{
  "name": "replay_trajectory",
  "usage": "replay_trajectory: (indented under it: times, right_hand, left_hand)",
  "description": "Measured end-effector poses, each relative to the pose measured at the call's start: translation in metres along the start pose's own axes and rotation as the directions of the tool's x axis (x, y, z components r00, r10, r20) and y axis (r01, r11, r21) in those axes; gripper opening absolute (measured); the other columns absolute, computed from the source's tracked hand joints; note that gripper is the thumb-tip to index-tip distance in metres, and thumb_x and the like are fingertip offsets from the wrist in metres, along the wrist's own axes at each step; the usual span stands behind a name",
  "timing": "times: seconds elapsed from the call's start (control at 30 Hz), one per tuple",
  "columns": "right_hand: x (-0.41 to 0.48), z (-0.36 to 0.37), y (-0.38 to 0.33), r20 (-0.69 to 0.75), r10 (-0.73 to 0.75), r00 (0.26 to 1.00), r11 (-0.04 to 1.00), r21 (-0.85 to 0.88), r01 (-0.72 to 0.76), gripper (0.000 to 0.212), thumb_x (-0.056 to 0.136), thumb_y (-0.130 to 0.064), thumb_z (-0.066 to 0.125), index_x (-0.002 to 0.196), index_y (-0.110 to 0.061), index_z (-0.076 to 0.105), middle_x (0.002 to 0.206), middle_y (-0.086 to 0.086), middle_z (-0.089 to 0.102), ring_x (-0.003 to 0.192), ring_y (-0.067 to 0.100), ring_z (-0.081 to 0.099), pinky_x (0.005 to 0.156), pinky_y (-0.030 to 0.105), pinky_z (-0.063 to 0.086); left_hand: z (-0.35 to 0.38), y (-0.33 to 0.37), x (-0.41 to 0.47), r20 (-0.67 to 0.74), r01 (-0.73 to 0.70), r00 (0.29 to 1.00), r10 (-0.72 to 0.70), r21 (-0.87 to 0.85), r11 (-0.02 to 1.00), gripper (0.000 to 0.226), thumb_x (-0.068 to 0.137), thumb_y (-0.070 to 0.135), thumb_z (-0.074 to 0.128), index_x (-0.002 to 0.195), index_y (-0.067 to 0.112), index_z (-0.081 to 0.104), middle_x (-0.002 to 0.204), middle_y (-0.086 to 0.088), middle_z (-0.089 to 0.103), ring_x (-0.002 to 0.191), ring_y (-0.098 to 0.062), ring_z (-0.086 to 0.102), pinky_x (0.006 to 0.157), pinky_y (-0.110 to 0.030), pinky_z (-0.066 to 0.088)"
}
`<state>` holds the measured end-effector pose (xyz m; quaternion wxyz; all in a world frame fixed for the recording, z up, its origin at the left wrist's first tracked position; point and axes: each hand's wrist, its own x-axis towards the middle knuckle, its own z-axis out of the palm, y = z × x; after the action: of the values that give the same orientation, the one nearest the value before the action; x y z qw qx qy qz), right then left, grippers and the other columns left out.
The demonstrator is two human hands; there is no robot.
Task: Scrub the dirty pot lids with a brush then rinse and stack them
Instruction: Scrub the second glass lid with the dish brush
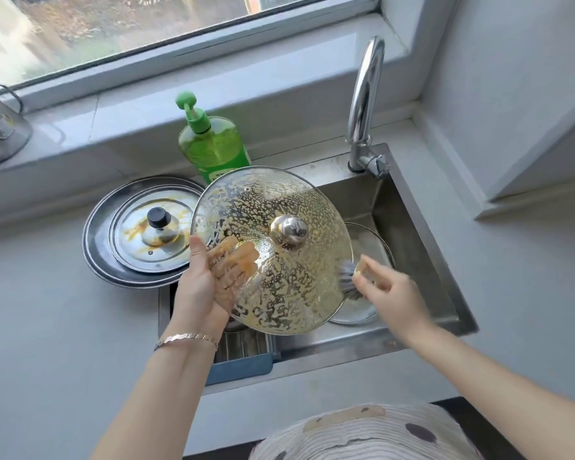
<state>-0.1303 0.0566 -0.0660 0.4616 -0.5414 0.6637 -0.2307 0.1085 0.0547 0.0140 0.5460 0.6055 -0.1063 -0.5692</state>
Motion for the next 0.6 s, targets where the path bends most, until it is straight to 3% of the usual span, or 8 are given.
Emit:
replay_trajectory:
  times: [0.07,0.13,0.2,0.27,0.33,0.4,0.5,0.6]
  right_hand:
    - [-0.020,0.017,0.000,0.079,-0.058,0.995,0.996,-0.068,0.063,0.046,0.086,-0.041,0.061,0.131,-0.037,0.051,0.058,-0.004,0.042,0.055,0.010,0.041,0.057,0.028,0.033]
    - [-0.016,0.018,-0.003,0.093,-0.101,0.991,0.988,-0.104,0.110,0.046,0.086,-0.041,0.062,0.130,-0.039,0.051,0.058,-0.005,0.042,0.053,0.007,0.038,0.055,0.025,0.032]
    - [0.005,0.005,-0.007,0.006,-0.055,0.998,0.998,-0.041,0.055,0.046,0.086,-0.040,0.062,0.131,-0.033,0.053,0.066,-0.002,0.051,0.062,0.009,0.047,0.063,0.029,0.039]
    - [0.023,-0.008,-0.010,-0.083,0.017,0.996,1.000,0.011,-0.016,0.047,0.088,-0.040,0.059,0.133,-0.031,0.052,0.086,0.007,0.065,0.081,0.018,0.057,0.073,0.032,0.044]
    - [0.019,-0.007,-0.012,-0.066,0.011,0.998,1.000,-0.001,-0.011,0.045,0.088,-0.041,0.059,0.132,-0.033,0.052,0.083,0.008,0.063,0.078,0.019,0.057,0.069,0.031,0.043]
    - [-0.002,0.005,-0.013,0.026,-0.099,0.995,0.995,-0.027,0.100,0.047,0.086,-0.039,0.062,0.132,-0.036,0.050,0.065,-0.002,0.050,0.059,0.012,0.044,0.060,0.029,0.037]
    - [-0.018,0.013,-0.002,0.148,-0.266,0.953,0.949,-0.130,0.286,0.050,0.082,-0.048,0.063,0.127,-0.051,0.042,0.076,-0.010,0.060,0.058,0.003,0.044,0.058,0.025,0.037]
    - [0.009,-0.006,0.010,0.142,-0.098,0.985,0.974,-0.190,0.124,0.047,0.083,-0.051,0.060,0.128,-0.051,0.045,0.062,-0.011,0.050,0.059,0.004,0.043,0.058,0.026,0.036]
  left_hand:
    - [0.004,-0.003,0.002,-0.004,-0.011,1.000,0.011,-0.005,1.000,0.053,0.095,0.052,0.033,0.101,0.007,0.060,0.079,-0.008,0.074,0.070,-0.017,0.072,0.068,-0.028,0.059]
    - [0.006,-0.007,0.003,-0.009,-0.012,1.000,0.011,-0.020,1.000,0.052,0.095,0.051,0.032,0.100,0.007,0.060,0.079,-0.007,0.074,0.071,-0.017,0.072,0.067,-0.027,0.059]
    - [0.006,-0.007,0.003,-0.016,-0.005,1.000,0.004,-0.052,0.999,0.051,0.096,0.050,0.031,0.099,0.008,0.060,0.078,-0.006,0.075,0.070,-0.016,0.072,0.063,-0.025,0.059]
    - [0.006,-0.007,0.004,-0.021,-0.003,1.000,0.001,-0.081,0.997,0.051,0.096,0.050,0.031,0.098,0.009,0.060,0.077,-0.005,0.075,0.069,-0.015,0.072,0.061,-0.024,0.059]
    - [0.007,-0.008,0.004,-0.023,-0.009,1.000,0.007,-0.088,0.996,0.051,0.096,0.050,0.031,0.097,0.008,0.060,0.077,-0.006,0.075,0.069,-0.015,0.072,0.063,-0.025,0.059]
    - [0.008,-0.010,0.005,-0.030,-0.013,0.999,0.011,-0.081,0.997,0.051,0.096,0.051,0.031,0.097,0.008,0.060,0.078,-0.006,0.075,0.070,-0.016,0.072,0.065,-0.026,0.059]
    - [0.007,-0.015,0.008,-0.058,-0.004,0.998,0.000,-0.062,0.998,0.052,0.096,0.051,0.032,0.099,0.008,0.060,0.079,-0.006,0.075,0.071,-0.016,0.072,0.064,-0.026,0.059]
    - [0.013,-0.023,0.011,-0.089,0.011,0.996,-0.013,-0.028,1.000,0.049,0.097,0.049,0.034,0.101,0.008,0.061,0.081,-0.008,0.074,0.072,-0.017,0.072,0.059,-0.025,0.058]
